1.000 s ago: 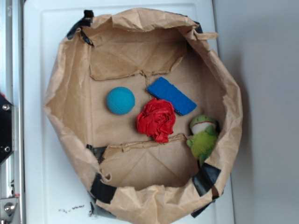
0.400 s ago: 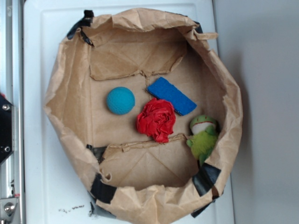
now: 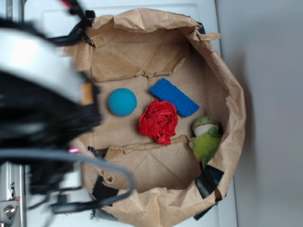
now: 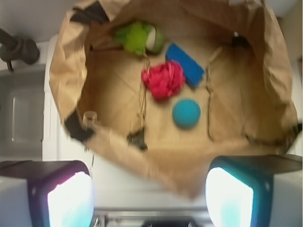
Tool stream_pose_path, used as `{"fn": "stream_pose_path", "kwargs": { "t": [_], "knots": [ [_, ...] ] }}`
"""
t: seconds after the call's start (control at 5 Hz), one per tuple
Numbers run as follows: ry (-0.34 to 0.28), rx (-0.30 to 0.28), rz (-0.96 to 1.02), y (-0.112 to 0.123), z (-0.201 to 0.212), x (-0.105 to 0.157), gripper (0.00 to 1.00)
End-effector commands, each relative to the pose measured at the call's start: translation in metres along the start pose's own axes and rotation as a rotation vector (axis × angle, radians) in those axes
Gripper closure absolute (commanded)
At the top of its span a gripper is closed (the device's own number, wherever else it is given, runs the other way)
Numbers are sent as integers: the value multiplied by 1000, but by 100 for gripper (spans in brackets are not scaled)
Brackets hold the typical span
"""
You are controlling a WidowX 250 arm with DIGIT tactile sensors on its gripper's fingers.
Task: Grab the blue ball.
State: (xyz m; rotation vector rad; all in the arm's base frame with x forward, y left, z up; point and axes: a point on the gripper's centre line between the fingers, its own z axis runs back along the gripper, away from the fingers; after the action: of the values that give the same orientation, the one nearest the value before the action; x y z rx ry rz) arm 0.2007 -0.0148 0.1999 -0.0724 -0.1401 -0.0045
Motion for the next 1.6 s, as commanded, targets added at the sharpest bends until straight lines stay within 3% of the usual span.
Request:
{"fn": "stream_pose_path", "kwargs": {
  "t": [0.0,0.2,0.8,1.2,1.4],
  "knots": [
    [-114,-53,-244,28,-52,56,0],
    [-101,-4,-279,38,-80,66,0],
    [-101,-4,-279,38,-80,66,0],
    [-29,127,-356,47,-129,32,0],
    [-41,131,-353,51,-139,18,0]
  ]
}}
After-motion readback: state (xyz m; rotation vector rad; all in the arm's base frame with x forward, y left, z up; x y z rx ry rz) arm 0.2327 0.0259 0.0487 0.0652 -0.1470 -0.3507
